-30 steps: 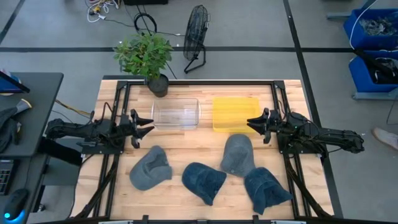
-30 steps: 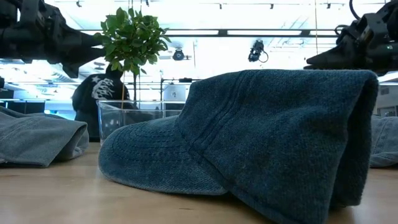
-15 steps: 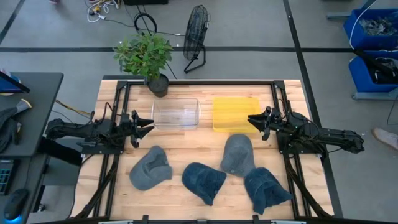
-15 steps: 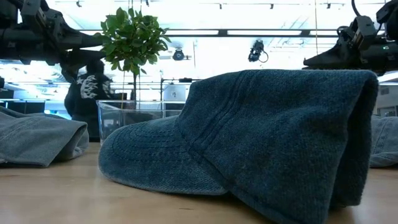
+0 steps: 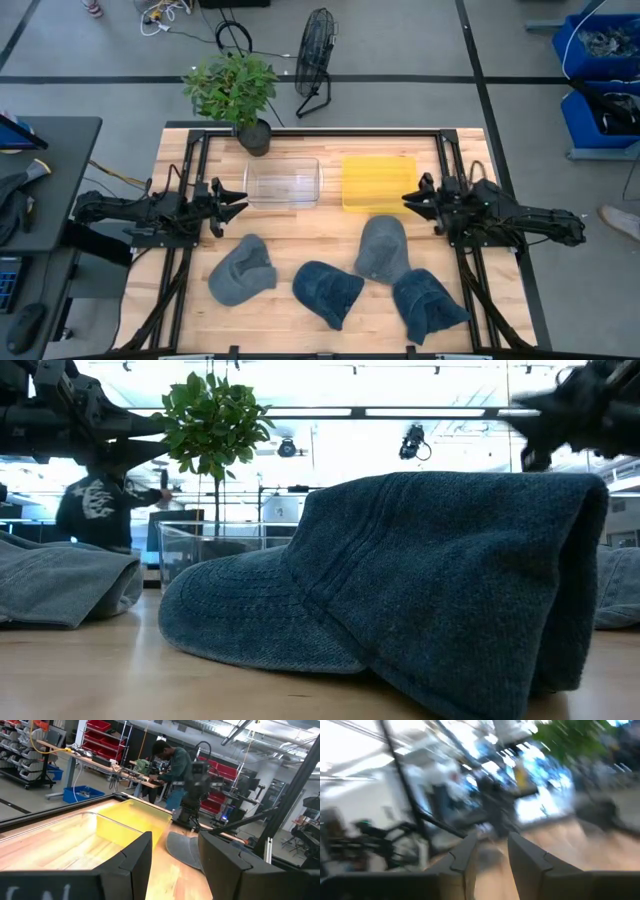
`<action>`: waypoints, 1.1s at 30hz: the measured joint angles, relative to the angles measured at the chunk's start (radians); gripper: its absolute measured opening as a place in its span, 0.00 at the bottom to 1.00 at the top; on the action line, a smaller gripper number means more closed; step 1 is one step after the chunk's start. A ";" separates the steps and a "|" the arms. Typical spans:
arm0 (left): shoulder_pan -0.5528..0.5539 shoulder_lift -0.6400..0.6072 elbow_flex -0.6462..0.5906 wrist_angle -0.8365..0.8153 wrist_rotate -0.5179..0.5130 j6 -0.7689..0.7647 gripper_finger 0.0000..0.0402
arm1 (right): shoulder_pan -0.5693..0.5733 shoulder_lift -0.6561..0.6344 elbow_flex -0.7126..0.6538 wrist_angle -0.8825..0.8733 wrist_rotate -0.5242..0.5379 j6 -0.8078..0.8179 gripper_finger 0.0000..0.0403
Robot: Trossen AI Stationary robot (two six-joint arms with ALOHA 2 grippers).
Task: Pick & Place hat
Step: Put the right gray cap into the yellow bin
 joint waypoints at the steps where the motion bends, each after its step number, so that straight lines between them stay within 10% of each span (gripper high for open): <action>1: 0.000 0.000 0.000 0.000 0.000 0.000 0.41 | 0.000 0.000 0.000 0.045 -0.017 -0.008 0.29; 16: 0.000 0.058 0.133 0.074 0.025 0.130 0.41 | 0.142 0.326 0.242 -0.160 -0.054 -0.042 0.50; 26: -0.003 0.479 0.511 -0.395 0.126 0.092 0.41 | 0.271 0.818 0.563 -0.609 0.004 -0.015 0.51; 33: -0.070 0.739 0.575 -0.424 0.209 0.053 0.41 | 0.367 1.086 0.598 -0.633 0.001 -0.094 0.51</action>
